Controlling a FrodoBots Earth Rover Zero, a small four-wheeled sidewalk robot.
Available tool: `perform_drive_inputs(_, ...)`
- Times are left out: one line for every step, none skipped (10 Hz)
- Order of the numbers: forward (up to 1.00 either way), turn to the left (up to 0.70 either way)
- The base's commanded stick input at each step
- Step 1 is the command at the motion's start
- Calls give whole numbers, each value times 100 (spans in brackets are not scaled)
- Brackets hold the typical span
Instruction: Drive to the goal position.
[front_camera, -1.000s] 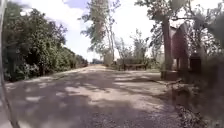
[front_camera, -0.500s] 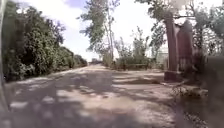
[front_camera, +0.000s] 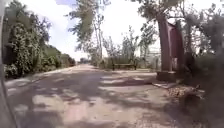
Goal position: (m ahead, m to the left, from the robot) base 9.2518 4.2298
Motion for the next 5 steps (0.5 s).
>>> perform_drive_inputs(70, 0)
perform_drive_inputs(70, 0)
perform_drive_inputs(70, 0)
perform_drive_inputs(70, 0)
perform_drive_inputs(70, 0)
